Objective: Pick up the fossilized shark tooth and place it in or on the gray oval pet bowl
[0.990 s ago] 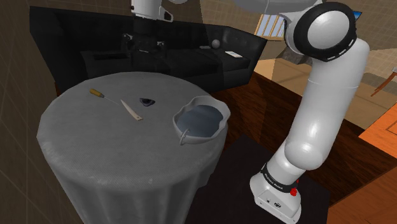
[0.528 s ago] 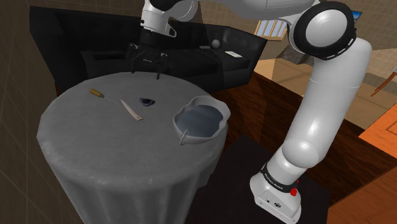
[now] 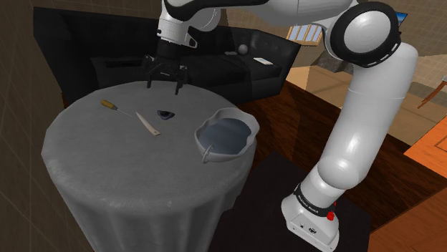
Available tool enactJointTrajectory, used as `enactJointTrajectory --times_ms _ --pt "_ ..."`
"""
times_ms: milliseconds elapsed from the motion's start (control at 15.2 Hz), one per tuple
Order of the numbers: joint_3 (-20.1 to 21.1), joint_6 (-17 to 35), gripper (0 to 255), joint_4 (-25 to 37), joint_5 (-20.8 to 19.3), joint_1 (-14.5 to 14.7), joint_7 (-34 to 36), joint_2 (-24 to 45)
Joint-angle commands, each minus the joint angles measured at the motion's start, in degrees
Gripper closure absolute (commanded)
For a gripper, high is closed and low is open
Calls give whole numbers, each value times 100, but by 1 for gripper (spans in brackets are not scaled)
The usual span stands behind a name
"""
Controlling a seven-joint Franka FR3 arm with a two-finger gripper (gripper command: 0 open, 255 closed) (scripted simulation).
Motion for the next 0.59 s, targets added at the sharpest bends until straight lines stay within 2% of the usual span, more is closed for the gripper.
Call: enactJointTrajectory --times_ms 0,66,132,528 --pt "0 2 0 -1 0 0 0 0" --pt "0 1 0 0 0 0 0 0" --pt "0 1 255 0 0 0 0 0" --pt "0 1 255 0 0 0 0 0"
